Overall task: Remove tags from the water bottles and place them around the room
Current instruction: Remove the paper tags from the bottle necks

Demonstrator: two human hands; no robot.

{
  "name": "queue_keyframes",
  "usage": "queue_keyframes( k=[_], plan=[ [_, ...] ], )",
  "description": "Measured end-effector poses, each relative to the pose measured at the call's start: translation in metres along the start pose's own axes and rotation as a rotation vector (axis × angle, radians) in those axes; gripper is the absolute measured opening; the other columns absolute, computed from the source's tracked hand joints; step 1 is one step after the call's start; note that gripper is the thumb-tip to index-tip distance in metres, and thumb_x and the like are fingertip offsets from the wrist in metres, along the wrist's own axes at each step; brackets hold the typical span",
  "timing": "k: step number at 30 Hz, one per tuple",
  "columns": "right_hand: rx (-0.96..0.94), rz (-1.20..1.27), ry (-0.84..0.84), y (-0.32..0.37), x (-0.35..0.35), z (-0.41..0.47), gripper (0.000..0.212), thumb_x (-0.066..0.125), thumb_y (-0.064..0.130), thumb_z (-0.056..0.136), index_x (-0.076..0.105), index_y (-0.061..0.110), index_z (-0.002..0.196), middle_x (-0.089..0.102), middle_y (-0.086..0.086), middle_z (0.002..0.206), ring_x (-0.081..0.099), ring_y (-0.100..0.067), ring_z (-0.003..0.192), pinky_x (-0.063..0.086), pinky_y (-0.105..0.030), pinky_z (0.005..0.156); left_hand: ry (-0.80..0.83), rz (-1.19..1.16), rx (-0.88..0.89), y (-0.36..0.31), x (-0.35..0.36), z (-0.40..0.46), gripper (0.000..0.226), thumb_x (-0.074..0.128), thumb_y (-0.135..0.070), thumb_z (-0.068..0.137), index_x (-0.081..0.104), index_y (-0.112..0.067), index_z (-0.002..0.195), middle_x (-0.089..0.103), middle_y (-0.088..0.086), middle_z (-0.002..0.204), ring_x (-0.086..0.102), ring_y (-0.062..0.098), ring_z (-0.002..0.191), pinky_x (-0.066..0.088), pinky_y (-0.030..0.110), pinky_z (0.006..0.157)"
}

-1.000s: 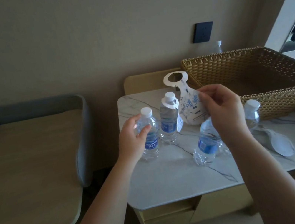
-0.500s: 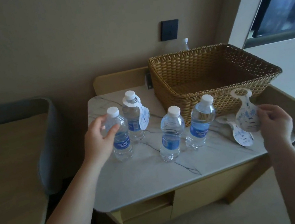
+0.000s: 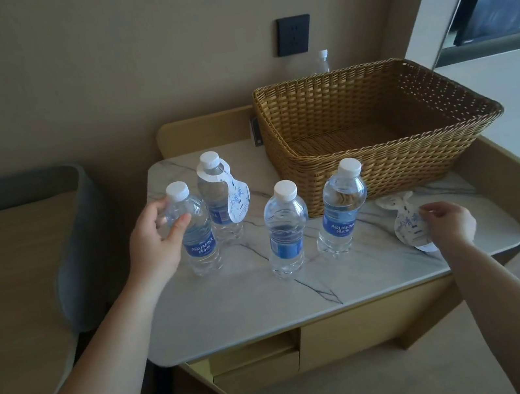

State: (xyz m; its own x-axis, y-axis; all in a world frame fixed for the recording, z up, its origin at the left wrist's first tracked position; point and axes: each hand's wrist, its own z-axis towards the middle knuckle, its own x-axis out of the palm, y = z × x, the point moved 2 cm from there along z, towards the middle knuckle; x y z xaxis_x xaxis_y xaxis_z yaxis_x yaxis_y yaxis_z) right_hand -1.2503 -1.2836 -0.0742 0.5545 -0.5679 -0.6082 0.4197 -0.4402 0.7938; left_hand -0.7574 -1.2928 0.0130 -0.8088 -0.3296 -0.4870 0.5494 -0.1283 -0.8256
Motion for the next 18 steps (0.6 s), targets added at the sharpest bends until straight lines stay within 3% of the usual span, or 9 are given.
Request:
queue_keyframes(
  k=[3,6,12,15,18],
  plan=[
    [-0.019,-0.016,0.014,0.001,0.000,-0.001,0.016,0.065,0.020,0.087,0.074,0.017,0.100,0.073,-0.009,0.098,0.059,-0.020,0.080,0.041,-0.025,0.071,0.007,-0.016,-0.026,0.000,0.001,-0.001,0.036,0.065,-0.027,0.090,0.056,-0.020,0.124,0.059,-0.005,0.128,0.054,0.016,0.114,0.036,0.026,0.092],
    [-0.076,-0.038,0.074,0.007,-0.004,-0.007,0.031,0.068,0.024,0.086,0.069,0.016,0.116,0.070,-0.010,0.113,0.062,-0.024,0.097,0.040,-0.026,0.082,0.009,-0.011,-0.035,-0.001,0.002,-0.001,0.038,0.064,-0.028,0.090,0.054,-0.020,0.126,0.058,-0.004,0.131,0.053,0.017,0.116,0.036,0.027,0.092],
    [-0.249,-0.026,0.124,0.045,-0.022,-0.044,0.052,0.070,0.035,0.084,0.055,0.023,0.133,0.056,-0.008,0.136,0.052,-0.030,0.122,0.043,-0.045,0.101,-0.011,-0.029,-0.054,0.000,0.007,-0.003,0.043,0.066,-0.033,0.088,0.051,-0.023,0.127,0.055,-0.011,0.128,0.051,0.015,0.119,0.039,0.030,0.094],
    [-0.330,0.055,0.091,0.069,-0.032,-0.078,0.055,0.071,0.035,0.083,0.053,0.023,0.134,0.054,-0.004,0.136,0.051,-0.027,0.121,0.043,-0.041,0.099,-0.051,-0.033,-0.030,-0.005,0.016,-0.009,0.064,0.078,-0.033,0.078,0.045,-0.020,0.132,0.048,-0.012,0.126,0.048,0.008,0.114,0.038,0.027,0.095],
    [-0.482,0.093,0.054,0.101,-0.036,-0.125,0.052,0.073,0.030,0.081,0.054,0.020,0.128,0.056,-0.003,0.127,0.054,-0.023,0.111,0.042,-0.034,0.088,-0.078,-0.017,0.023,-0.008,0.025,-0.013,0.078,0.085,-0.027,0.071,0.040,-0.014,0.134,0.051,0.001,0.133,0.046,0.011,0.118,0.037,0.025,0.095]
  ],
)
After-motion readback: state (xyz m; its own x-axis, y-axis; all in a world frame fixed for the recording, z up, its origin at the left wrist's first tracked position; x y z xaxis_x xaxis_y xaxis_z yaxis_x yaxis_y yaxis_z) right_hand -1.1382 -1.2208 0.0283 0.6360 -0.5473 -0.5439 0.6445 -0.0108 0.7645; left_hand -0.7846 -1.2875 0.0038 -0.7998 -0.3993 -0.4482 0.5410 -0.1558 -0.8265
